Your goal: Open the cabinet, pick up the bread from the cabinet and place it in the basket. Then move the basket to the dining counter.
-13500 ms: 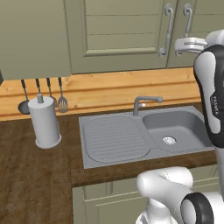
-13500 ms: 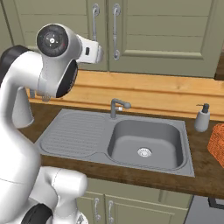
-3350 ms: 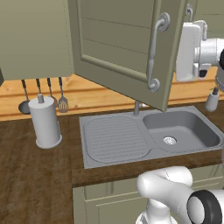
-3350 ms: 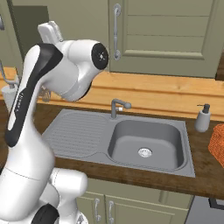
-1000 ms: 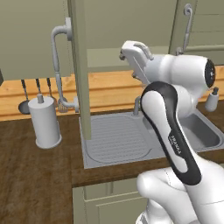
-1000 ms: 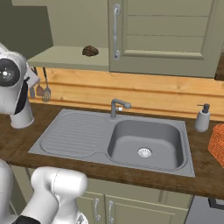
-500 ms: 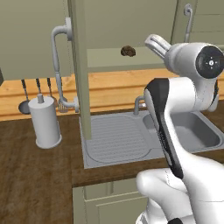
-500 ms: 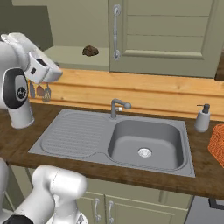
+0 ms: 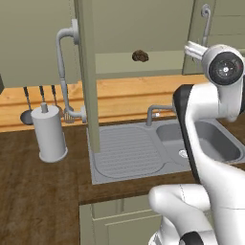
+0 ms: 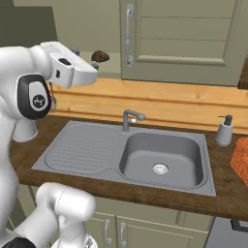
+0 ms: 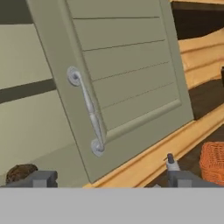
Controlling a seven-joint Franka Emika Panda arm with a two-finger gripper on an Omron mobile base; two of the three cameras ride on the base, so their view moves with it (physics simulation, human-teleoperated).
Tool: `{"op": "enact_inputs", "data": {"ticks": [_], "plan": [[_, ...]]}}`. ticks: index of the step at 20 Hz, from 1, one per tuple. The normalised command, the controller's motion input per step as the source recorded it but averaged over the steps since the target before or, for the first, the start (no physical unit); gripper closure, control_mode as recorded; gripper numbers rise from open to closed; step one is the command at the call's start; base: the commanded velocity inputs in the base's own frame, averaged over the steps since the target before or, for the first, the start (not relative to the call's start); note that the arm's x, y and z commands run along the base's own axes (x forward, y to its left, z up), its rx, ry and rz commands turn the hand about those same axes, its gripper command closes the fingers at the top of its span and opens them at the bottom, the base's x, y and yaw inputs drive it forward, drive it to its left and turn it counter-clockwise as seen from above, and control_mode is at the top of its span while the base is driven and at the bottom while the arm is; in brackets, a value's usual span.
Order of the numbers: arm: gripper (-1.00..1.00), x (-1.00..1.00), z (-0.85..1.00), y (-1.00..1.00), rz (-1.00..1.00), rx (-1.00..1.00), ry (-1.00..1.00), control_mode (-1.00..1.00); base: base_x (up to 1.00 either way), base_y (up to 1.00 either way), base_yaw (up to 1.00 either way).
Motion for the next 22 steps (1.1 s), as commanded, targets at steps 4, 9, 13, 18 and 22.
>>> {"op": "enact_inputs", "data": {"ticks": [4,9,13,18,22], "plan": [[-1.0,-0.06,0.45,-0.54,0.01,-0.01,0.2,-1.0,0.0,0.0,0.0],[-1.0,0.0,0.41,-0.32,0.03,0.0,0.24,-1.0,0.0,0.0,0.0],[-1.0,0.34,0.06,0.0,0.13,0.0,0.25,-1.0,0.0,0.0,0.0],[-1.0,0.69,-0.05,0.0,0.19,0.0,0.11,-1.0,0.0,0.0,0.0],[-1.0,0.56,0.0,0.0,0.22,0.0,0.07,-1.0,0.0,0.0,0.0]]}}
